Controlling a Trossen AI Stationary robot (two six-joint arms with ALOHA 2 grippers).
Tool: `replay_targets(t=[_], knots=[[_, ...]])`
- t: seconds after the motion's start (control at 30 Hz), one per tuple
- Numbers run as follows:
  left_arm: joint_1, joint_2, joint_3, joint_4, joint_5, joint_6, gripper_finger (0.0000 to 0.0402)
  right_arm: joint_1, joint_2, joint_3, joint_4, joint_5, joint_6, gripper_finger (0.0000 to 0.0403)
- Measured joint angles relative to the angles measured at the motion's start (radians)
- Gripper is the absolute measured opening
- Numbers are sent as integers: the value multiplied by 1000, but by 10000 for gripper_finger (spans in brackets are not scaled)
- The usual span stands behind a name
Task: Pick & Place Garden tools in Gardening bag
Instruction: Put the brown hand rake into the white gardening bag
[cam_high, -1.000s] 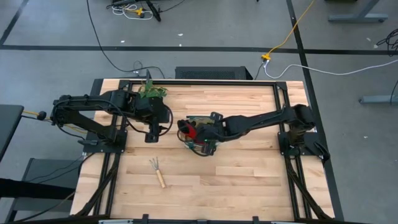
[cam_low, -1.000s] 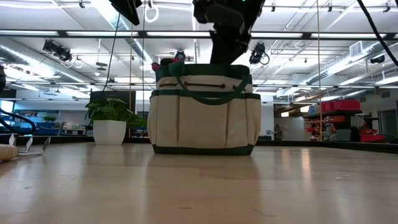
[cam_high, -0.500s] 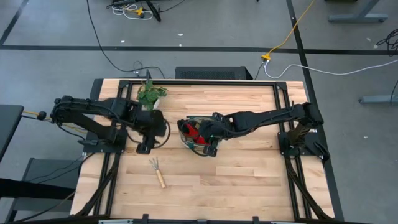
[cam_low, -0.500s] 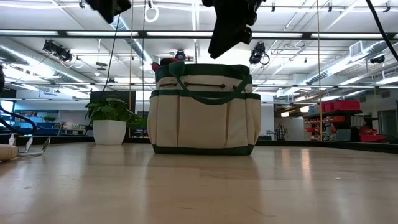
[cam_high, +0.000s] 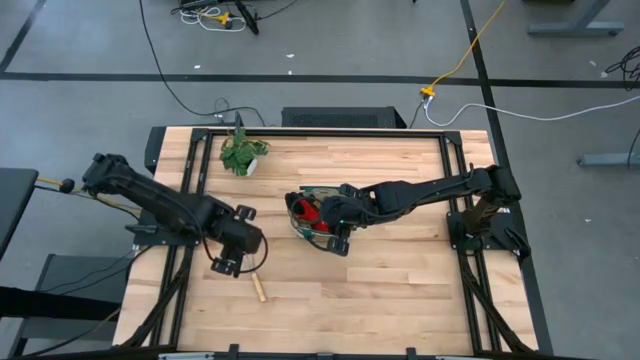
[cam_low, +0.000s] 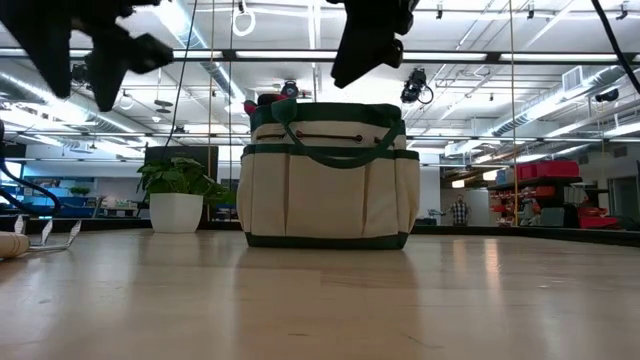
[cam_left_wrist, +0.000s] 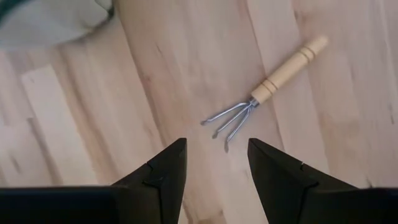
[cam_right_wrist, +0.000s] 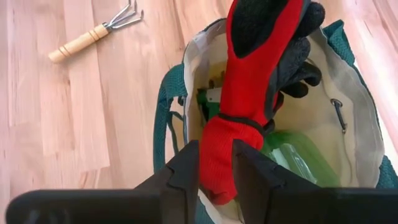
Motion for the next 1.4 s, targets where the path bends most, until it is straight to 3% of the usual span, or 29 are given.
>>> replay_targets(t=[0.4, 1.4], knots=[[-72, 0, -169, 202, 2, -38, 177, 0, 1, 0, 14, 1, 0, 96], [-172, 2, -380, 506, -16, 102, 177, 0, 2, 0, 50, 2, -17, 96]])
